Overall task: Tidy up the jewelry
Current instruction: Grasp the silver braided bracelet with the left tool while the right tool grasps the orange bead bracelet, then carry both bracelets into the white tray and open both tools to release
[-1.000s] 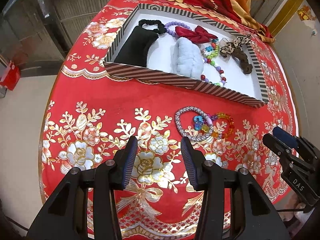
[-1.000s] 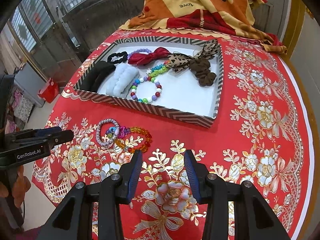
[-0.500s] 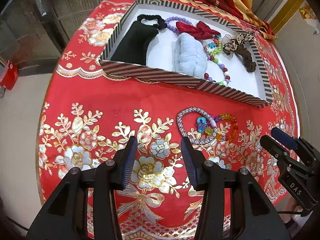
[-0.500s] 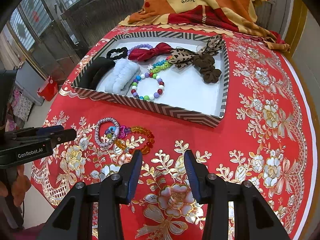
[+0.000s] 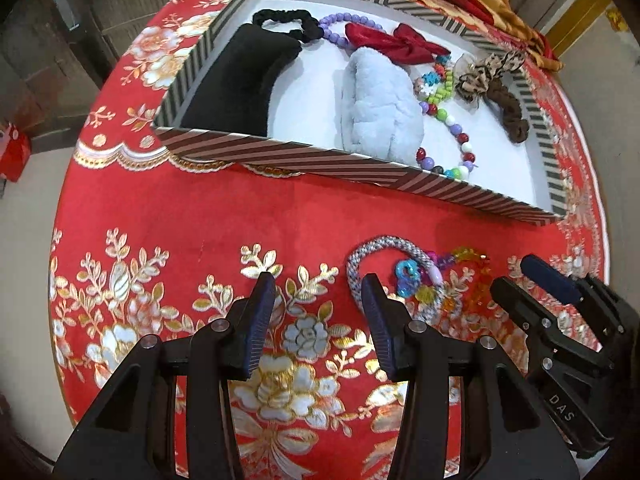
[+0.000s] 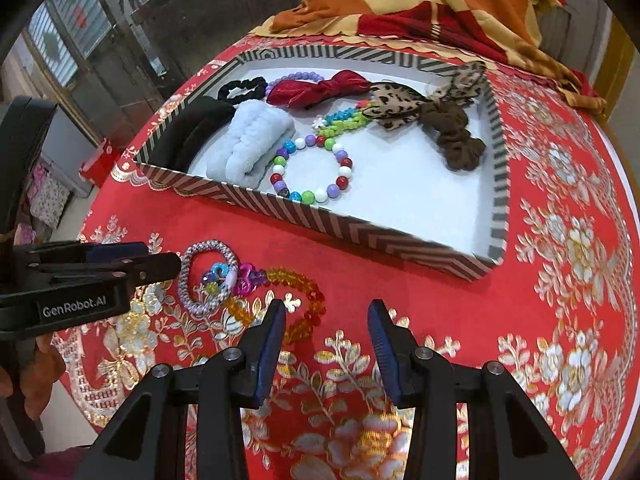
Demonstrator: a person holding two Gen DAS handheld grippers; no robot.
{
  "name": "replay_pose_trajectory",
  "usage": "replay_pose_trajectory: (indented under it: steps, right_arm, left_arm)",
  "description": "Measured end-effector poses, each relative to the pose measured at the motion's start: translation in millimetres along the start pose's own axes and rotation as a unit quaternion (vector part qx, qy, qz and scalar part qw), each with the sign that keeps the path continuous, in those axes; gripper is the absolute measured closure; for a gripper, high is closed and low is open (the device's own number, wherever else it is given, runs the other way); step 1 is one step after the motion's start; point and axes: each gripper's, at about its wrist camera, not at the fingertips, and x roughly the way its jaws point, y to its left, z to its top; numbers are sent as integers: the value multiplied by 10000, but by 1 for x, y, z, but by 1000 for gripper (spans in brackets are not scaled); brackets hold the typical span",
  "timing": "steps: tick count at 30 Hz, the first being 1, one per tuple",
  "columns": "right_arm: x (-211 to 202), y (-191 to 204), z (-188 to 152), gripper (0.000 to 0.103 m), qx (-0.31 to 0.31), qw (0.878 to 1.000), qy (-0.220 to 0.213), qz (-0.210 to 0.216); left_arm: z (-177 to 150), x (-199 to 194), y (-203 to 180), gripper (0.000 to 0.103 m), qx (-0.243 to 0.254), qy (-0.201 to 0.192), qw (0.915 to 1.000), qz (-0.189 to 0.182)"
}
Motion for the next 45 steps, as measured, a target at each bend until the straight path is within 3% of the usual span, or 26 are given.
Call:
replay_pose_trajectory:
  steps: [8, 12, 14, 22, 31, 39, 45]
  right_arm:
    - [18, 15, 2, 83, -496, 9983, 69, -294]
    - [19, 17, 2, 93, -605, 9976, 21, -331]
    - [16, 14, 2, 94, -538, 9982, 6, -263]
    - [-24, 10, 13, 94, -335, 9987, -362, 131]
    - [-72, 5, 28, 94, -378, 9959, -810, 159]
    - [-105, -13, 48, 94, -258, 9929, -1156, 67]
    - [-95, -22, 68, 94, -135, 9934, -1133, 97]
  left_arm:
    - [4, 9, -10, 63, 302, -77, 9994, 178]
    - [7, 10, -13, 92, 480, -214, 9984, 229]
    - [8, 11, -12, 96, 481, -200, 9985, 155]
    - [14, -10, 4, 97, 253, -288, 9990, -228]
    - [21, -46, 12, 97, 140, -585, 9974, -389]
    - [45, -64, 30, 97, -57, -834, 9963, -189]
    - [67, -54, 36, 97, -194, -821, 9964, 79]
